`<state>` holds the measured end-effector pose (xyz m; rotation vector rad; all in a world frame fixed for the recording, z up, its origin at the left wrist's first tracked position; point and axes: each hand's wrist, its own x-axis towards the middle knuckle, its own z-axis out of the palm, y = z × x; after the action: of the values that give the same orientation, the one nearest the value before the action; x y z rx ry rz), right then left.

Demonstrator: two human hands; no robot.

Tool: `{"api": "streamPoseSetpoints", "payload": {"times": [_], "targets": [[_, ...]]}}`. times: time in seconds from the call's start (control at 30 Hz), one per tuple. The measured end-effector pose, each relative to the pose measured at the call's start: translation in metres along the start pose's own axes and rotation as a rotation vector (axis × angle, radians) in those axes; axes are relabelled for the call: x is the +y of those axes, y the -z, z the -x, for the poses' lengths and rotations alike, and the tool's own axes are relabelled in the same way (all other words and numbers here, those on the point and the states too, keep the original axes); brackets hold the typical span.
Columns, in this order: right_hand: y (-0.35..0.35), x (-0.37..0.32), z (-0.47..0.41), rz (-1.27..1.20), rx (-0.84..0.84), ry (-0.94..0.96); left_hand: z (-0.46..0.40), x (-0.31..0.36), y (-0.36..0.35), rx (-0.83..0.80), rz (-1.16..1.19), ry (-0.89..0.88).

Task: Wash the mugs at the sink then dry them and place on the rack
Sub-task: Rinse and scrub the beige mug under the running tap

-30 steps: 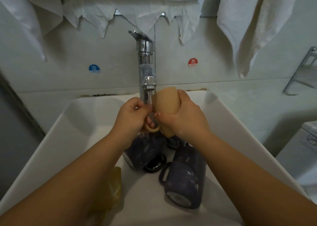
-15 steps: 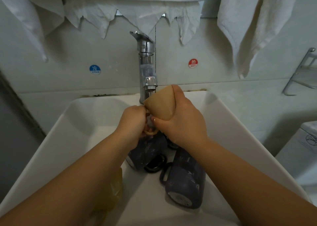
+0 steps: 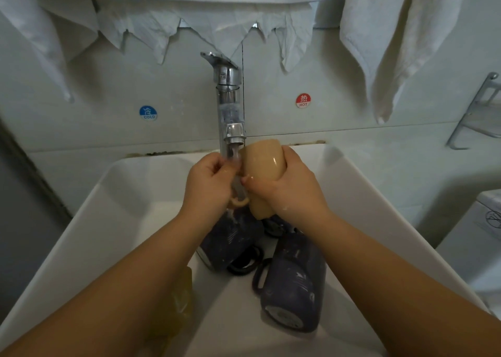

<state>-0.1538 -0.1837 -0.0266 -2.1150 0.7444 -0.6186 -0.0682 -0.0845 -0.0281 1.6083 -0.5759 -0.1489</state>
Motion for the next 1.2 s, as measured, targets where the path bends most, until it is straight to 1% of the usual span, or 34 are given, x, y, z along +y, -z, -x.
{"api": "streamPoseSetpoints", "payload": {"times": [0.03,0.07,0.1,0.2,0.27,0.33,0.4,0.47,0.5,0.57,0.63,0.73,0.8,0.93,1.0,1.1,1.2], "targets": [[0.000,-0.001,0.001,0.019,-0.020,0.001,0.000,0.002,0.000,0.001,0.082,0.104],[-0.001,-0.001,0.001,0.032,-0.040,-0.003,0.001,0.004,0.000,0.002,0.113,0.170],[-0.002,-0.001,0.001,0.025,-0.055,-0.014,0.002,0.005,-0.001,-0.004,0.096,0.182],[-0.003,-0.005,0.001,-0.071,-0.036,-0.078,0.010,0.001,-0.006,-0.099,-0.023,0.065],[-0.001,-0.005,-0.001,-0.131,-0.012,-0.113,0.016,0.000,-0.005,-0.168,-0.048,0.003],[0.000,-0.007,-0.003,-0.212,-0.062,-0.157,0.018,0.002,-0.002,-0.155,-0.021,-0.018],[-0.003,-0.007,-0.003,-0.289,-0.148,-0.206,0.020,0.008,0.000,-0.145,0.027,0.056],[-0.007,-0.008,-0.003,-0.271,-0.225,-0.215,0.020,0.011,0.001,-0.153,0.068,0.170],[-0.008,-0.009,-0.003,-0.255,-0.243,-0.210,0.020,0.011,0.000,-0.152,0.067,0.191],[-0.011,-0.011,-0.004,-0.234,-0.229,-0.179,0.022,0.011,0.000,-0.161,0.049,0.176],[-0.013,-0.014,-0.005,-0.235,-0.179,-0.148,0.022,0.009,0.001,-0.164,0.050,0.158],[-0.019,-0.017,-0.007,-0.232,-0.153,-0.151,0.021,0.005,0.003,-0.146,0.067,0.167],[-0.018,-0.017,-0.008,-0.211,-0.193,-0.137,0.020,0.005,0.007,-0.131,0.042,0.174],[-0.015,-0.020,-0.005,-0.271,-0.322,-0.189,0.016,0.003,0.013,-0.068,0.015,0.148],[-0.020,-0.020,-0.002,-0.263,-0.274,-0.171,0.016,0.003,0.012,-0.091,-0.040,0.129],[-0.028,-0.023,-0.003,-0.347,-0.157,-0.179,0.016,-0.001,0.012,-0.098,-0.099,0.086],[-0.030,-0.024,-0.005,-0.302,-0.160,-0.218,0.014,-0.005,0.014,-0.106,-0.110,0.069]]}}
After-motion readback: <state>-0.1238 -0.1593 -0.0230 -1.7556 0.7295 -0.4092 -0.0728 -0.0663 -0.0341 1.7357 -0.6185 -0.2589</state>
